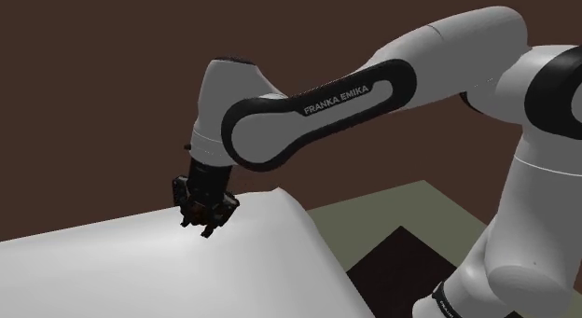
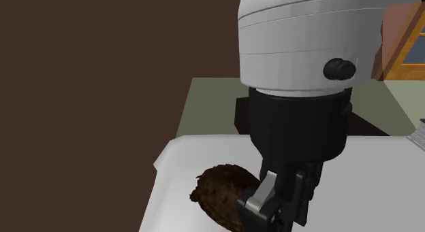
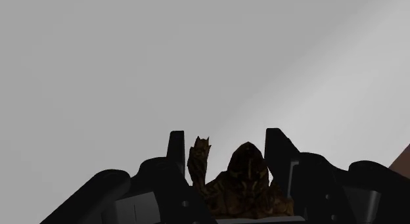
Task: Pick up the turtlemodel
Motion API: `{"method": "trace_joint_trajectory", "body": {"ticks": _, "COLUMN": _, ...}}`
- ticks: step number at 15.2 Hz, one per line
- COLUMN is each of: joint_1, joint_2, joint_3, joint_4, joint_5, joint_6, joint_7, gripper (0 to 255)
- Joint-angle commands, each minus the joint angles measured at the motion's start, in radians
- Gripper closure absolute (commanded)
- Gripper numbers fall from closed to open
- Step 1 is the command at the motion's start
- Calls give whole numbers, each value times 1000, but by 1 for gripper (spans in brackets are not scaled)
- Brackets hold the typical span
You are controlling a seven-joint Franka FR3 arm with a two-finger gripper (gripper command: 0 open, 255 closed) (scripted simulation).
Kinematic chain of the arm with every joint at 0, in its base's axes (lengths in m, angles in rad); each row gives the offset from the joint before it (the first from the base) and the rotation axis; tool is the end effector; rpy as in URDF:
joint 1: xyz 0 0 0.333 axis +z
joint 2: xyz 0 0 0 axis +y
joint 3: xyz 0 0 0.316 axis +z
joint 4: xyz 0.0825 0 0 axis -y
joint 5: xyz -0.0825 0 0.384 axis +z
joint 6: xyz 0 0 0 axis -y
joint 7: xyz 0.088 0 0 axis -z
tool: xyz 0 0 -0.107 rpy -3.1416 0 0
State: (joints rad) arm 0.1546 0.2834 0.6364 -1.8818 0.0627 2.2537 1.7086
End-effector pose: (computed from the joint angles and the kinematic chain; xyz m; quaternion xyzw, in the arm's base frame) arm 0.4556 0.4298 0.4007 -0.8738 0.4689 0.0804 0.1006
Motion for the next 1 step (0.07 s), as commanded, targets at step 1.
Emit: {"method": "trace_joint_trajectory", "body": {"ticks": 1, "joint_1": 0, "joint_2": -2, "joint_3": 1, "joint_4": 4, "joint_5": 1, "joint_6": -6, "joint_7": 1, "gripper": 255}}
